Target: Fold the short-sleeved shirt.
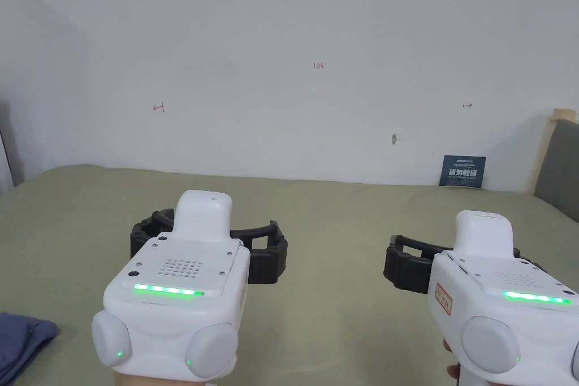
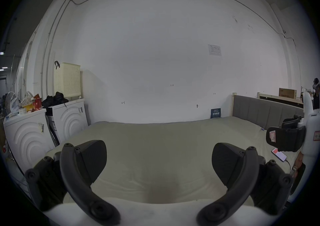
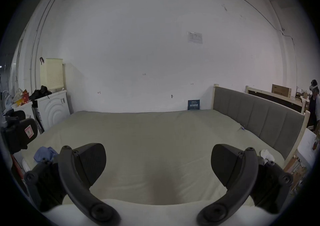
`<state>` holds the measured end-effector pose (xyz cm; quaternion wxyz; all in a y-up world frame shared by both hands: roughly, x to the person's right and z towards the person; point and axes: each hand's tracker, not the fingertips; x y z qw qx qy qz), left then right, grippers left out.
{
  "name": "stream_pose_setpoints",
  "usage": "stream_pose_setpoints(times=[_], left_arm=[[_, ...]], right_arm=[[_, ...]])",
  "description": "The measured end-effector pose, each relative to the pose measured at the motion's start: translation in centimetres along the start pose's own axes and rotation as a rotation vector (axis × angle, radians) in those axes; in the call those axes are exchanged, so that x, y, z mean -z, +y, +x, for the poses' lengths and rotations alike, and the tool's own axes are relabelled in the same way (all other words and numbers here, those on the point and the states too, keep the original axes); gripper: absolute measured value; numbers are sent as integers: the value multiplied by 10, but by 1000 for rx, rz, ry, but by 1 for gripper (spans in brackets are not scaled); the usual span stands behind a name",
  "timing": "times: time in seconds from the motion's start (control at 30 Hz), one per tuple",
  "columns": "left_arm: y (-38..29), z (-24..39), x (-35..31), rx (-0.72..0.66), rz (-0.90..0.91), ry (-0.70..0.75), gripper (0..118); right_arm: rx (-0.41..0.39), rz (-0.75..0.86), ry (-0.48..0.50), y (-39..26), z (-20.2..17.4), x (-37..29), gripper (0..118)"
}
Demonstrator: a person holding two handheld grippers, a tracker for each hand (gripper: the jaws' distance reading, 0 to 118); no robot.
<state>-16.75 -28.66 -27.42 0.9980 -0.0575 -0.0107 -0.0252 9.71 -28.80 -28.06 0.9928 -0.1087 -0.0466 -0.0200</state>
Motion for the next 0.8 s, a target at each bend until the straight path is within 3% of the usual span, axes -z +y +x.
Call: stream_pose_setpoints(times=[0.1, 0.3, 0.4, 0.5, 0.63, 0.8], left_arm=[[0, 1, 0, 2, -3, -5, 118], [-2, 2, 0, -1, -12, -12, 118], [-4, 2, 1, 1, -14, -10, 118], [-4, 2, 1, -4, -22, -17, 118], [-5, 2, 1, 1, -21, -15, 118], [-7, -1, 2, -5, -28, -12, 118]], right_arm=[[-1, 7, -5, -1, -1, 1, 118], [-100, 41, 20, -6, -8, -1, 118], [-113, 71, 5, -10, -11, 0, 118], [-29, -5, 84, -4, -6, 1, 118], [-9, -51, 53, -1, -7, 5, 118], [-96, 69, -12, -11, -15, -2, 118]])
